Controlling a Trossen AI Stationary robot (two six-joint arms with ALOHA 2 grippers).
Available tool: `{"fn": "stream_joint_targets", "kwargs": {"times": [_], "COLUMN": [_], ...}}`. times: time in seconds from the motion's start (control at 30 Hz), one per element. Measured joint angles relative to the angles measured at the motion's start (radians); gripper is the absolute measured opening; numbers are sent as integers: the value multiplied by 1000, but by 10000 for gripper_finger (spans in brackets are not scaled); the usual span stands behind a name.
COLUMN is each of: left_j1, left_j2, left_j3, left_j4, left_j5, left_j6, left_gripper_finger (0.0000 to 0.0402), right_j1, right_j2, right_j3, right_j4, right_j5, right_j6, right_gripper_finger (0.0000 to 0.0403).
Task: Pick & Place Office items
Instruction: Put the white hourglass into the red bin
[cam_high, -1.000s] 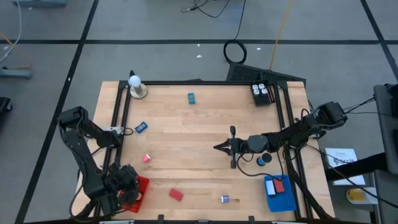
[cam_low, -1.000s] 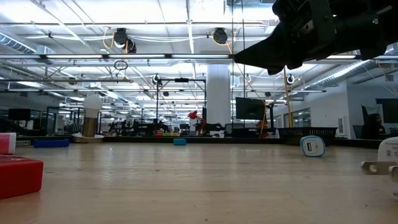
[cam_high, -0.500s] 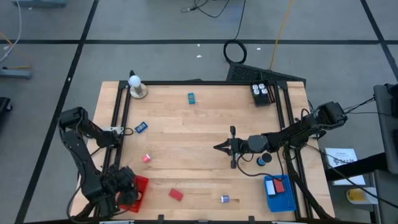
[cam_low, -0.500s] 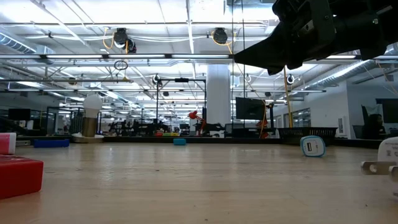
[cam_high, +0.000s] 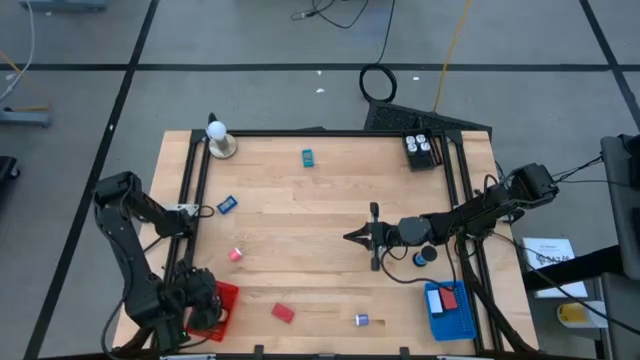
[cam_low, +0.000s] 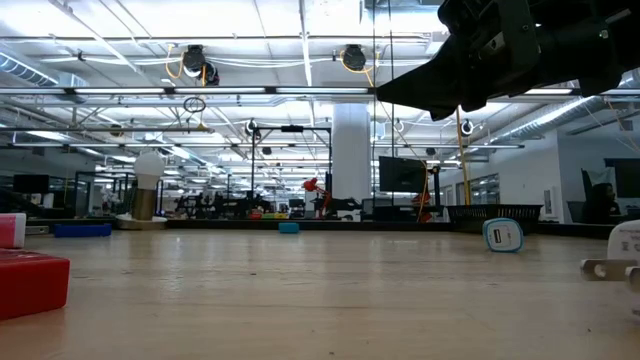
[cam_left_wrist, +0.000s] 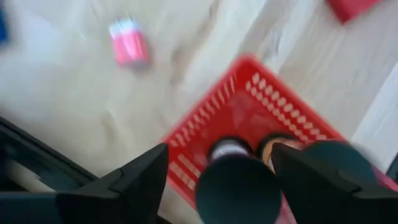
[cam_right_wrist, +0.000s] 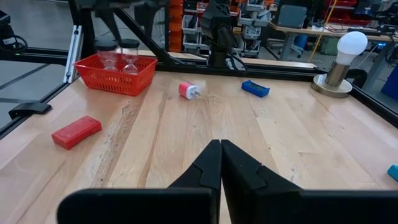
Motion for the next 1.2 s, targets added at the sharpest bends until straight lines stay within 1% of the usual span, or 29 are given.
{"fn": "stream_joint_targets", "kwargs": {"times": [0.1, 0.23, 0.4, 0.6, 0.63, 0.77, 0.93, 1.07, 1.2], "left_j1": [20, 74, 163, 214, 221, 248, 285, 292, 281], "left_j2": [-1, -11, -51, -143, -155, -180, -179, -178, -179], "left_j3": [42, 32, -28, -116, -136, -213, -292, -311, -310], "left_j4": [-69, -74, -64, 54, 69, 170, 323, 340, 350], "left_j5": [-57, -62, -35, 51, 64, 87, 200, 229, 269], "left_j6": [53, 166, 334, 529, 551, 659, 805, 826, 820], "left_gripper_finger": [258, 208, 121, 20, 10, 12, 4, 9, 4], "right_j1": [0, 0, 0, 0, 0, 0, 0, 0, 0], "right_j2": [0, 0, 0, 0, 0, 0, 0, 0, 0], "right_j3": [0, 0, 0, 0, 0, 0, 0, 0, 0], "right_j4": [0, 0, 0, -8, -11, -11, -10, -10, -9], "right_j5": [0, 0, 0, -2, -2, -2, -2, -2, -2], "right_j6": [0, 0, 0, -1, -1, -2, -1, -2, -3], "right_gripper_finger": [0, 0, 0, 0, 0, 0, 0, 0, 0]}}
